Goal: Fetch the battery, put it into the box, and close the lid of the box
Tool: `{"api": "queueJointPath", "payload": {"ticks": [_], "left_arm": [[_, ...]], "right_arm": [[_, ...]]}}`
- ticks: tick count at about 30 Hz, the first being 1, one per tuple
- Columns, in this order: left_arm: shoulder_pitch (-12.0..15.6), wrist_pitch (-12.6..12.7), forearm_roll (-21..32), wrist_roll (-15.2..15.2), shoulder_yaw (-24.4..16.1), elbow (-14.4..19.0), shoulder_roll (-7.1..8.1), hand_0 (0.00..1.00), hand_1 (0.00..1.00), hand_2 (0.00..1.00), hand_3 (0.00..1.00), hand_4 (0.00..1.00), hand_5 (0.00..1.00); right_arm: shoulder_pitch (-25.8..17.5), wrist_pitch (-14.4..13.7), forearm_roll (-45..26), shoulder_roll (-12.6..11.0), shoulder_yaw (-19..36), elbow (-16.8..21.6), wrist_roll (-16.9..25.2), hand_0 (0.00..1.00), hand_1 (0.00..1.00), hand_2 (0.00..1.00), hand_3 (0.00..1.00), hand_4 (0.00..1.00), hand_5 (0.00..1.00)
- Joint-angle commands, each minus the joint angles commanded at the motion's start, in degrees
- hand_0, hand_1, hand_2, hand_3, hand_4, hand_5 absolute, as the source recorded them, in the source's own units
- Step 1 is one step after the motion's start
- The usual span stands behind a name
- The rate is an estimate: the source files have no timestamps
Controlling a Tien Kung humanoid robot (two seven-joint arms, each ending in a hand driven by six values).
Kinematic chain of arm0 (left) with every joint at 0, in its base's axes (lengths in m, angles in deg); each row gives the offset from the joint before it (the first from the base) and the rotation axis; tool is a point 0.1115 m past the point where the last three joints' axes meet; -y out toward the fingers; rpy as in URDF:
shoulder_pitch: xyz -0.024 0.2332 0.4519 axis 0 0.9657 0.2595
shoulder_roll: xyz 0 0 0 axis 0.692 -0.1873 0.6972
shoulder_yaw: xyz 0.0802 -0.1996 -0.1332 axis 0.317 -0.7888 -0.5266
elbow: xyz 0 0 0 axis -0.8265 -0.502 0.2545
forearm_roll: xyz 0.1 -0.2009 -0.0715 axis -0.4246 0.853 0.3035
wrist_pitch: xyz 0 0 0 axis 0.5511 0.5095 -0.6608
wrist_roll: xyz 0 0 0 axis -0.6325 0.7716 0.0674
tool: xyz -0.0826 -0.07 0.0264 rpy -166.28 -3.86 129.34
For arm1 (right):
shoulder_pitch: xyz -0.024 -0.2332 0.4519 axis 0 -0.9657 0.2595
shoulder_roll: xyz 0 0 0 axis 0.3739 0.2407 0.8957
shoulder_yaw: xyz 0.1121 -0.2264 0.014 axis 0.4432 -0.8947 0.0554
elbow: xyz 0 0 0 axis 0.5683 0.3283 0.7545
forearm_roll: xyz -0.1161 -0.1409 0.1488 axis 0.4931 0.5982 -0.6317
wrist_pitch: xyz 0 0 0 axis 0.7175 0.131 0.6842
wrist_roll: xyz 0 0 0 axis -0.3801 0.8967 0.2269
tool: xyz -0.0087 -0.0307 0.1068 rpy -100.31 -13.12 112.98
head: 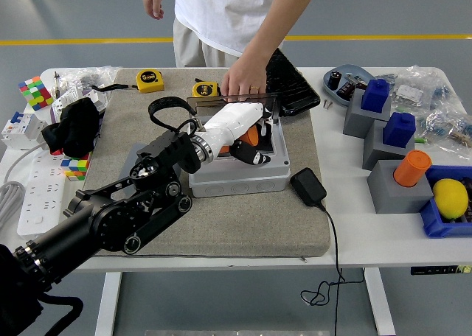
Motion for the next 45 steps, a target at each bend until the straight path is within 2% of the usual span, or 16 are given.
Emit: {"api": "queueJointPath", "payload": {"ticks": [4,5,16,17,21,28,31,34,35,39,40,41,45], "left_arm": [[0.15,0.02,0.72,-0.63,0.09,-0.26,0.00,0.355,0.505,0.496,0.560,0.998,0.128],[0.16,0.09,0.72,-0.64,0.06,-0.24,0.00,0.424,0.625,0.607,0.712,0.998,0.221],[0.62,-0.06,0.74,-0.99,-0.56,0.29,0.00,0.450,0.641,0.629,0.733,0.998,0.240],[0.79,0.03,0.98,-1.17,-0.71,0.72,0.00,0.440,0.632,0.618,0.736,0.998,0.269],[1.49,0.42,2.20,-1.73,-1.61,2.86,0.00,0.440,0.632,0.618,0.736,0.998,0.269],[3.48,2.31,4.96,-3.87,-5.23,9.91,0.37,0.425,0.614,0.604,0.724,0.998,0.281],[4.22,2.18,5.09,-3.54,-7.13,12.68,1.07,0.416,0.610,0.598,0.716,0.998,0.294],[5.23,1.51,5.04,-2.55,-8.26,14.79,2.40,0.416,0.610,0.598,0.716,0.998,0.294],[5.51,1.34,5.09,-2.33,-8.39,15.14,2.71,0.381,0.550,0.526,0.678,0.998,0.304],[7.29,0.30,5.42,-1.16,-8.69,17.09,4.59,0.381,0.550,0.526,0.678,0.998,0.304],[8.00,0.05,5.79,-0.98,-8.70,17.97,5.42,0.381,0.550,0.526,0.678,0.998,0.304],[8.42,-0.14,6.03,-0.81,-8.69,18.52,5.93,0.394,0.565,0.534,0.617,0.998,0.346],[10.67,-0.77,7.08,-0.78,-8.95,21.05,8.61,0.394,0.565,0.534,0.617,0.998,0.346]], "right_arm": [[0.01,-0.01,-0.02,0.03,-0.08,0.00,0.01,0.609,0.656,0.679,0.583,0.980,0.556],[0.01,0.00,-0.02,0.02,-0.14,0.00,0.02,0.609,0.656,0.679,0.583,0.980,0.555],[-0.19,-0.04,-0.37,0.07,0.06,0.00,0.09,0.607,0.656,0.679,0.583,0.979,0.555],[-0.24,-0.06,-0.50,0.09,0.13,0.00,0.11,0.609,0.656,0.679,0.583,0.980,0.556],[-0.33,-0.10,-0.56,0.07,0.28,0.00,0.14,0.609,0.656,0.679,0.583,0.980,0.556],[-0.34,-0.19,-0.69,0.17,0.59,0.00,0.20,0.609,0.656,0.679,0.583,0.980,0.556],[-0.34,-0.21,-0.63,0.18,0.66,0.00,0.21,0.609,0.656,0.679,0.583,0.980,0.556],[-0.33,-0.21,-0.54,0.20,0.74,0.00,0.20,0.609,0.656,0.679,0.583,0.980,0.556],[-0.33,-0.22,-0.54,0.20,0.75,0.00,0.20,0.609,0.656,0.679,0.583,0.980,0.556],[-0.41,-0.24,-0.60,0.23,0.95,0.00,0.22,0.609,0.656,0.679,0.583,0.980,0.556],[-0.43,-0.24,-0.58,0.25,1.05,0.00,0.21,0.609,0.656,0.679,0.583,0.980,0.556],[-0.43,-0.26,-0.61,0.24,1.01,0.00,0.25,0.609,0.657,0.679,0.583,0.980,0.556],[-0.48,-0.25,-0.58,0.20,1.15,0.00,0.29,0.609,0.657,0.679,0.583,0.980,0.556]]}}
